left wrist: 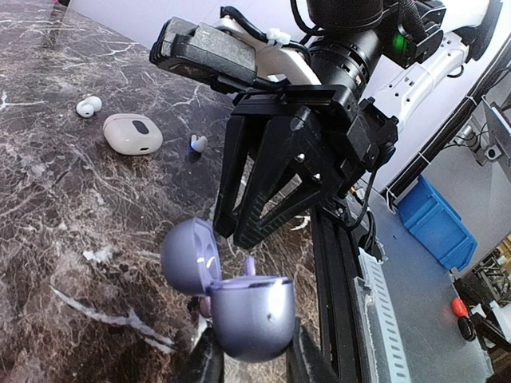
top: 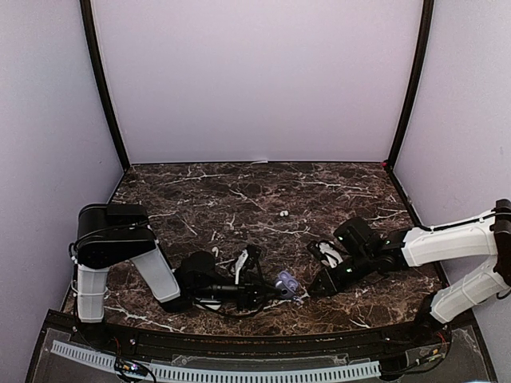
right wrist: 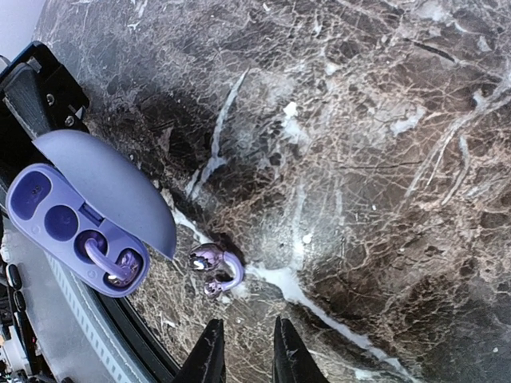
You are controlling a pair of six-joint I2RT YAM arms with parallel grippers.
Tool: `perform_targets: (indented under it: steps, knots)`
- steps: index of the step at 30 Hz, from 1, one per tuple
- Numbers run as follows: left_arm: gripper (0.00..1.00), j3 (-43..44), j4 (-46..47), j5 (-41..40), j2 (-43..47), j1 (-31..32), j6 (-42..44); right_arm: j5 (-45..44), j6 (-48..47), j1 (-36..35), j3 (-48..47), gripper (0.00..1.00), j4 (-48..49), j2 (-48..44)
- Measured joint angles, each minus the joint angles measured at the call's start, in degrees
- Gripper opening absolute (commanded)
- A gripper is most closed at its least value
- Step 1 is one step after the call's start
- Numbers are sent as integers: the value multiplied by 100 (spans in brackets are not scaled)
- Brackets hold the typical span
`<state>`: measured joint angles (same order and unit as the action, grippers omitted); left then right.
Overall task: Insert the wireless bluetooth earbuds into the charging case
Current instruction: Pick up the left earbud from the center of the board.
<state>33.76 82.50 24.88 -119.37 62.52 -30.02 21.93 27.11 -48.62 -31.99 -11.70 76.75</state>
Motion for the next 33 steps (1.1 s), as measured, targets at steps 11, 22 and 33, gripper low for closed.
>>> perform_targets:
  steps: [11,22,33]
  knots:
    - [13,-645,680,-42,28,-203,-146,420,42,-24,168,24,273,0]
    - [13,-1364,610,-48,1250,-1016,-4,-494,546,-697,-260,27,-227,-57]
    - [13,-1753,131,-35,1943,-1325,404,-1329,881,-1200,-981,24,-647,549]
